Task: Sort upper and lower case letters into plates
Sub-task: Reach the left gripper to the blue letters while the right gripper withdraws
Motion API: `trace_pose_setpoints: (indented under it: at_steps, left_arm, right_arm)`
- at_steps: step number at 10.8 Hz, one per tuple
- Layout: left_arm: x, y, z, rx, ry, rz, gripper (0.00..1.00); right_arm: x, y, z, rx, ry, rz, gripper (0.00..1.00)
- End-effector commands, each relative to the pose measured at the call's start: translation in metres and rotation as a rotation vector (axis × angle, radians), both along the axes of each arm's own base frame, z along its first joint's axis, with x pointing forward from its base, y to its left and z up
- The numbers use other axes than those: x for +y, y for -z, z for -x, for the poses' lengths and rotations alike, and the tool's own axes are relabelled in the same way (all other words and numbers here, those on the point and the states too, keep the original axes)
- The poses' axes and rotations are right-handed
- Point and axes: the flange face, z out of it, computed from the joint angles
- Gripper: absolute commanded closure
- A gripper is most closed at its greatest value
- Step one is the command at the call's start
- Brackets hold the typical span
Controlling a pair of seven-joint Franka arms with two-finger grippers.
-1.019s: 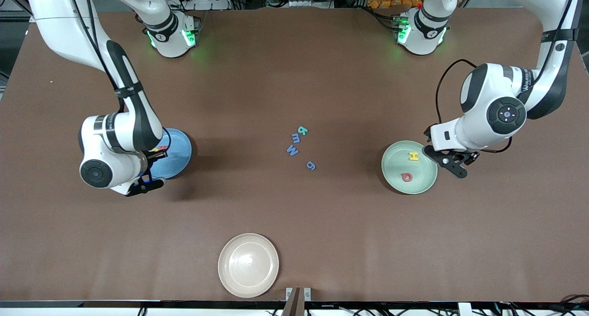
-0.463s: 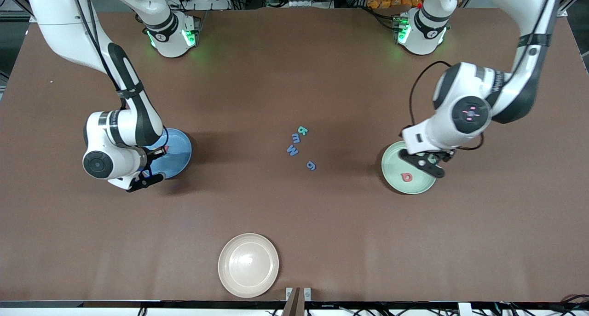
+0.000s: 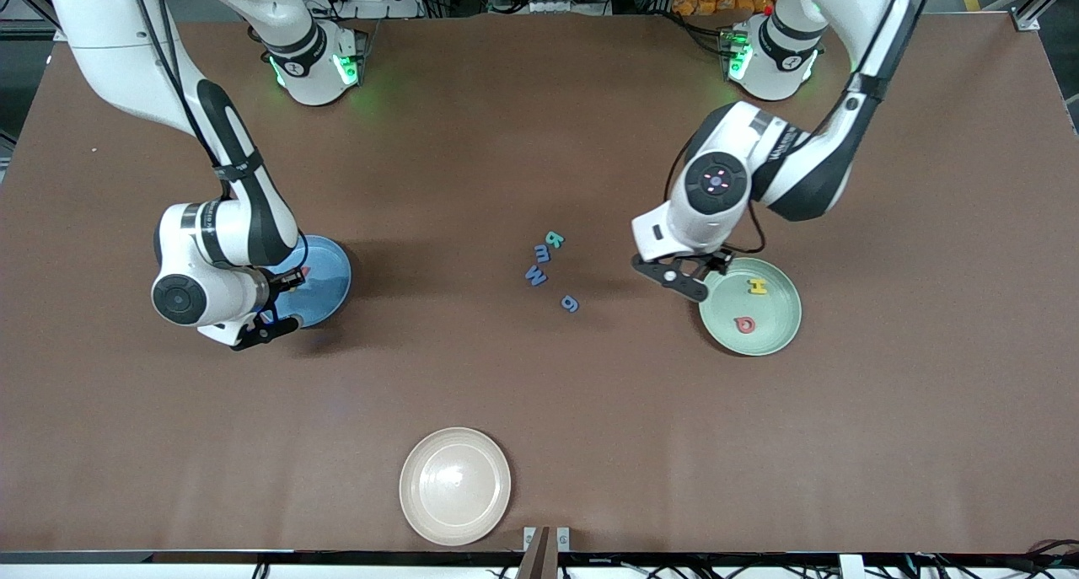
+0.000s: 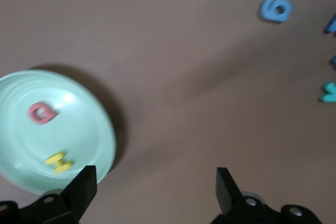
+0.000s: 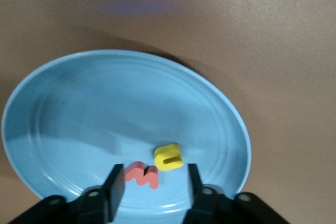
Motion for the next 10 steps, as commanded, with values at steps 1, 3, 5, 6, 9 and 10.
trace_pose_setpoints:
  at_steps: [1, 3, 5, 6, 9, 10]
  left_arm:
    - [-0.043, 0.013, 0.009, -0.066, -0.011, 0.072, 0.00]
    - [-0.065, 0.015, 0.012, -0.122, 0.022, 0.124, 0.00]
    - [-0.083, 0.025, 0.025, -0.105, 0.044, 0.131, 0.00]
    - [-0.090, 0.038, 0.032, -0.085, 0.053, 0.125, 0.00]
    - [-0.129, 0.088, 0.077, -0.013, 0.123, 0.088, 0.00]
    - [-0.133, 0.102, 0.083, 0.006, 0.131, 0.078, 0.00]
  right_arm:
    - [0.007, -0.043, -0.002, -0.002, 0.031, -0.043, 0.00]
    - [0.022, -0.097, -0.013, -0.018, 0.050, -0.039, 0.00]
    - [0.032, -0.145, -0.017, -0.056, 0.043, -0.045, 0.00]
    - [0.031, -0.169, -0.019, -0.084, 0.043, -0.051, 0.00]
    - [0.024, -0.224, -0.016, -0.175, 0.053, -0.066, 0.00]
    - [0.024, -0.242, -0.014, -0.206, 0.052, -0.071, 0.00]
